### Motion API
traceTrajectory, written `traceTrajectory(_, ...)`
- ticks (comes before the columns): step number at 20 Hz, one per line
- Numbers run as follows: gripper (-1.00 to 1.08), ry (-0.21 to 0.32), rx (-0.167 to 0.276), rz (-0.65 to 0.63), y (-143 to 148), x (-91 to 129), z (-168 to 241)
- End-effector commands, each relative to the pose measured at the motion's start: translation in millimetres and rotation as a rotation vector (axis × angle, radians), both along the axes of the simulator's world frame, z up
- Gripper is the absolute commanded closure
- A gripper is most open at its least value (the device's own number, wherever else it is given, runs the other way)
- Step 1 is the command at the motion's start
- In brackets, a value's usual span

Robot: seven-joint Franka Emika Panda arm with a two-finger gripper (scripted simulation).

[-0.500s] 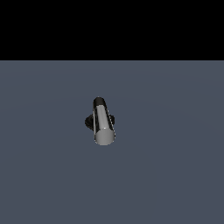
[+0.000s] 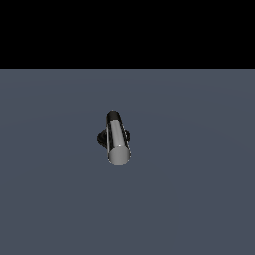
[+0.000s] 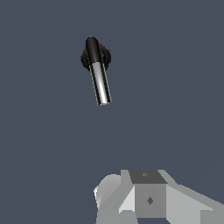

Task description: Turn on the faucet by rotating a designated handle.

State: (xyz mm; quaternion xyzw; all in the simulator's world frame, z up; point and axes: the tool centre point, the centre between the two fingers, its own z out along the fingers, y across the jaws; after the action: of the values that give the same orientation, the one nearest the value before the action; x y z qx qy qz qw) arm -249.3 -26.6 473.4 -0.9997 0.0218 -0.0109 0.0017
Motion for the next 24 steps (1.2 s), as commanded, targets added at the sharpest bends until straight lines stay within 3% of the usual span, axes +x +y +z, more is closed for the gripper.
traceTrajectory(1,1.08,0.001,0.000,0.008,2,3,-10)
traceTrajectory(24,1.08,0.011,-0.003,0.156,47,45,-189)
